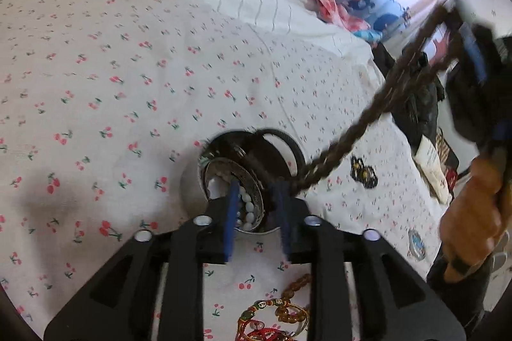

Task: Organize jewelry
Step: 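Lower the long dark bead strand into the tin and open the right gripper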

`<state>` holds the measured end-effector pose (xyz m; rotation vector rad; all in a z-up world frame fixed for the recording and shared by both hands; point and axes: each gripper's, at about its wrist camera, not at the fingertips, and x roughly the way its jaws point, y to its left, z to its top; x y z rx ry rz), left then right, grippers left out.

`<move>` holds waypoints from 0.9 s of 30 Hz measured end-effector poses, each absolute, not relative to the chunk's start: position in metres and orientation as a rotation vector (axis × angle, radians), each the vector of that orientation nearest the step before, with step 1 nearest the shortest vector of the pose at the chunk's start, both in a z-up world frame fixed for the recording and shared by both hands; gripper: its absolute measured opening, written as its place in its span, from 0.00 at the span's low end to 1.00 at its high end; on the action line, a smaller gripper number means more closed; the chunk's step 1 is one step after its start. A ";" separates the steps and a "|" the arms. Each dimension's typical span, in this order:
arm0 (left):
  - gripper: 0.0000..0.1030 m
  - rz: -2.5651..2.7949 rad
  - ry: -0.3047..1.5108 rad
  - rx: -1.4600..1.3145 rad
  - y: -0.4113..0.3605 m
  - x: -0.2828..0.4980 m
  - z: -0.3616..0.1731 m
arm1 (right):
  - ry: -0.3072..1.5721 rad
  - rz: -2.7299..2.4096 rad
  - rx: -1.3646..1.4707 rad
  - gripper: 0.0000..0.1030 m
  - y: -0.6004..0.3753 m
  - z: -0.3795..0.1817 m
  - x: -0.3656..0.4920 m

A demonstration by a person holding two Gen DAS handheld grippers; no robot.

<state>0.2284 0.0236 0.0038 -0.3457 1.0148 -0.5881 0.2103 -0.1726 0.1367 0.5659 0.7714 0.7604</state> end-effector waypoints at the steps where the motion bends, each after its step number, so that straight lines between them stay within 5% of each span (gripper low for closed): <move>1: 0.28 -0.580 1.006 -0.357 0.028 0.228 0.007 | 0.786 0.749 0.562 0.08 -0.172 0.133 0.212; 11: 0.42 -0.548 0.959 -0.387 0.046 0.220 0.030 | 1.037 0.577 0.241 0.08 -0.119 0.059 0.215; 12: 0.42 -0.554 0.962 -0.371 0.043 0.218 0.031 | 1.071 0.540 0.166 0.12 -0.110 0.049 0.214; 13: 0.43 -0.559 0.964 -0.356 0.041 0.217 0.032 | 1.087 0.527 0.132 0.31 -0.107 0.043 0.212; 15: 0.46 -0.566 0.966 -0.314 0.036 0.210 0.036 | 1.090 0.506 0.084 0.47 -0.105 0.041 0.205; 17: 0.49 -0.590 0.969 -0.297 0.037 0.201 0.042 | 1.069 0.492 0.053 0.50 -0.109 0.048 0.191; 19: 0.50 -0.583 0.961 -0.255 0.042 0.191 0.048 | 1.028 0.464 0.049 0.67 -0.118 0.060 0.175; 27: 0.53 -0.594 1.120 -0.149 0.042 0.141 0.005 | 1.093 0.467 0.040 0.69 -0.157 0.046 0.088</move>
